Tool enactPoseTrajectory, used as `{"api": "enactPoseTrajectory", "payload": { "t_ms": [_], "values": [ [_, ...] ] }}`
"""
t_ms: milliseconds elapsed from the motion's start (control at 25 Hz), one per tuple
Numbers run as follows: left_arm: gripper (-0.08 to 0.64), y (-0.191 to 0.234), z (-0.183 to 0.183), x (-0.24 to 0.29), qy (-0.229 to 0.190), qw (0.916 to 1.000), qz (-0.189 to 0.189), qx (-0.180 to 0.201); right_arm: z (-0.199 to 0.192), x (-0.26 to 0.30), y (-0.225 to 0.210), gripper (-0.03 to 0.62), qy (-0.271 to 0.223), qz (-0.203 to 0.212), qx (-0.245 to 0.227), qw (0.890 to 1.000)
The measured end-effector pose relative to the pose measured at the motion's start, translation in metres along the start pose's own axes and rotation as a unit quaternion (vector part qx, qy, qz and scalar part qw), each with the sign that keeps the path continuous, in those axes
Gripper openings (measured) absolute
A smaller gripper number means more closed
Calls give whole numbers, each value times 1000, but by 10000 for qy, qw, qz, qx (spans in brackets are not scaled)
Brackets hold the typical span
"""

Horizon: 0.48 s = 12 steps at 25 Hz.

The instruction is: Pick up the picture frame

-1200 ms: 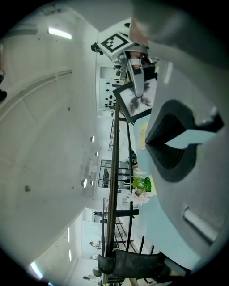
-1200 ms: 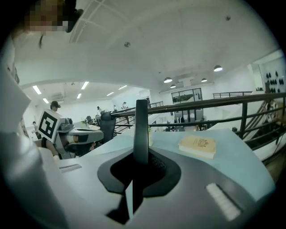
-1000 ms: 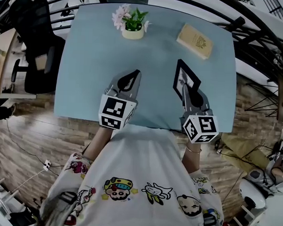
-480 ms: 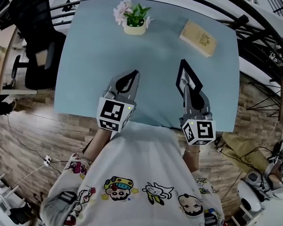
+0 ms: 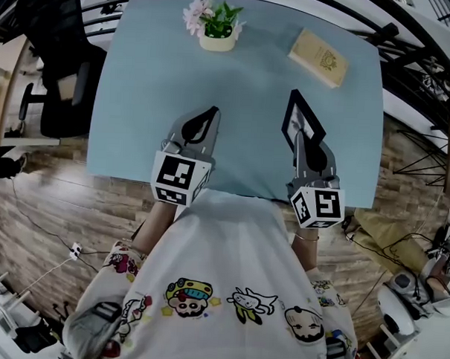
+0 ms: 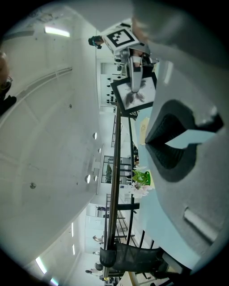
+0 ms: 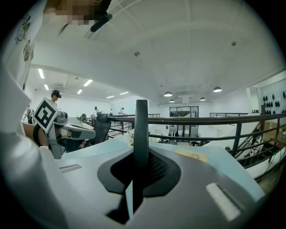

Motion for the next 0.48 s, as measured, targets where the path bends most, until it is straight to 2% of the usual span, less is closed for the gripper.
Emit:
{"api": "enactPoseTrajectory", "payload": {
  "t_ms": [480],
  "values": [
    [-2, -3, 0, -1, -20, 10000, 42, -4, 2, -2, -4, 21, -49, 30, 57, 10000]
  ]
}}
Point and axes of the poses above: the fingertips, and each gripper's own axes: x forward along the fingers, y to its left, z out of its top, the point moved 1 cm from there along -x, backward along the fingers, and after that the axes turned 3 degrees about -y, right-handed, at the moved point
